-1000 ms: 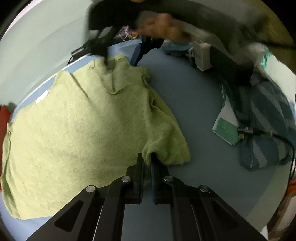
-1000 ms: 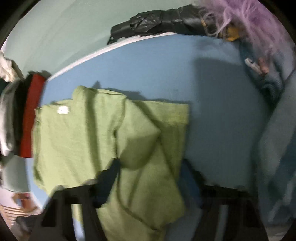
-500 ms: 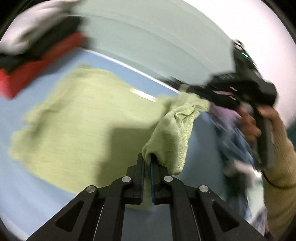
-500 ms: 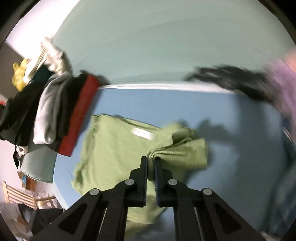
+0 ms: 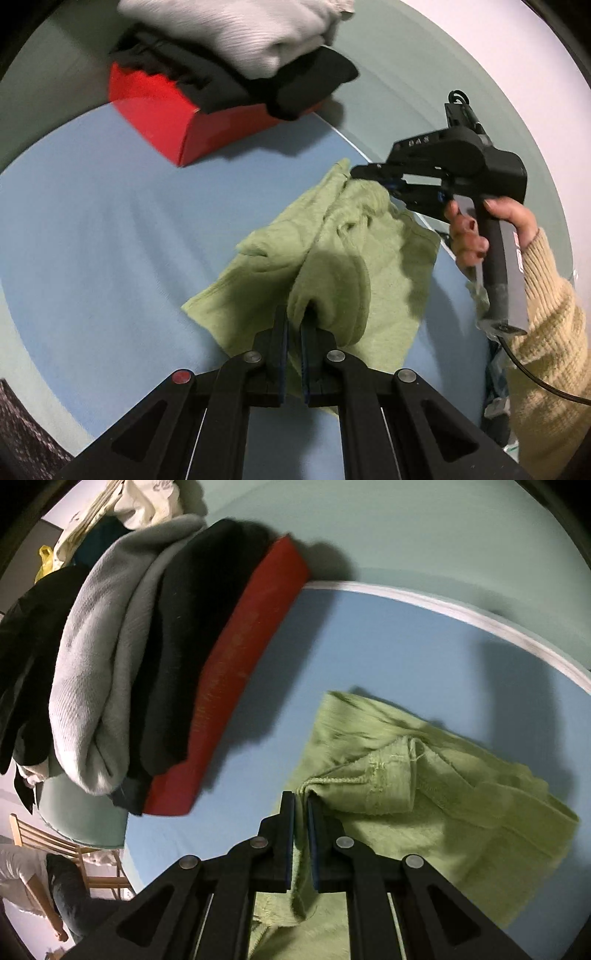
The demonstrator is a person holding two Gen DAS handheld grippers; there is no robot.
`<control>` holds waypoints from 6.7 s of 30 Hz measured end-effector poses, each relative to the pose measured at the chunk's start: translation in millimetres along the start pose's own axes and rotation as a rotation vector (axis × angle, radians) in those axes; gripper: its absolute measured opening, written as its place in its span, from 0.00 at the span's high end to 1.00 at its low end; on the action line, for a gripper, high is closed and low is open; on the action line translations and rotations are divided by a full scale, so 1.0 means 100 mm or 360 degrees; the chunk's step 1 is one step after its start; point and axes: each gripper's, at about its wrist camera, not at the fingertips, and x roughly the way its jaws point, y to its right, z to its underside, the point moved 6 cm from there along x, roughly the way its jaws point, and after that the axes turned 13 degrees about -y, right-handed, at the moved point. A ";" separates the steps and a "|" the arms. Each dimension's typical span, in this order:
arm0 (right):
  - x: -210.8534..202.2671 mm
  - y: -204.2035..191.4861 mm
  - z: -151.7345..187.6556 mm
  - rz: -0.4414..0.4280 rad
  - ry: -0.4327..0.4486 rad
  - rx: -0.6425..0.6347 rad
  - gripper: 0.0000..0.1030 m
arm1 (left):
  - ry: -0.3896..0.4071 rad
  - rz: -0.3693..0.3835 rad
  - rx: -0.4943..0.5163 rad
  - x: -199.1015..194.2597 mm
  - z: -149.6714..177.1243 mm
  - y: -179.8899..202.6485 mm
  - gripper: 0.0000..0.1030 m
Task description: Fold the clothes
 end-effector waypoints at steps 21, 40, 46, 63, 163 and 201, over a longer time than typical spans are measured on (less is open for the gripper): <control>-0.41 0.92 1.99 -0.0117 0.0006 0.0207 0.34 | -0.0304 0.0603 -0.0831 0.06 0.64 -0.68 0.33; -0.66 0.69 2.70 -0.0840 0.0179 0.0411 0.92 | -0.0311 0.1258 -0.1557 0.59 0.91 -0.12 0.28; -0.40 0.86 2.95 -0.0852 0.0098 0.0549 0.87 | -0.0450 0.1238 -0.1160 0.61 0.86 0.37 0.91; -0.29 1.42 1.82 -0.0816 0.0222 0.0694 0.30 | -0.0391 0.1442 -0.1089 0.08 0.50 0.38 0.91; -0.54 1.72 2.60 0.0326 0.0275 0.0326 0.92 | -0.0599 -0.0109 0.0048 1.02 0.99 0.90 0.98; -1.00 2.21 3.95 -0.0097 0.0258 0.0528 0.44 | -0.0851 0.0372 -0.0362 0.51 1.63 0.18 0.80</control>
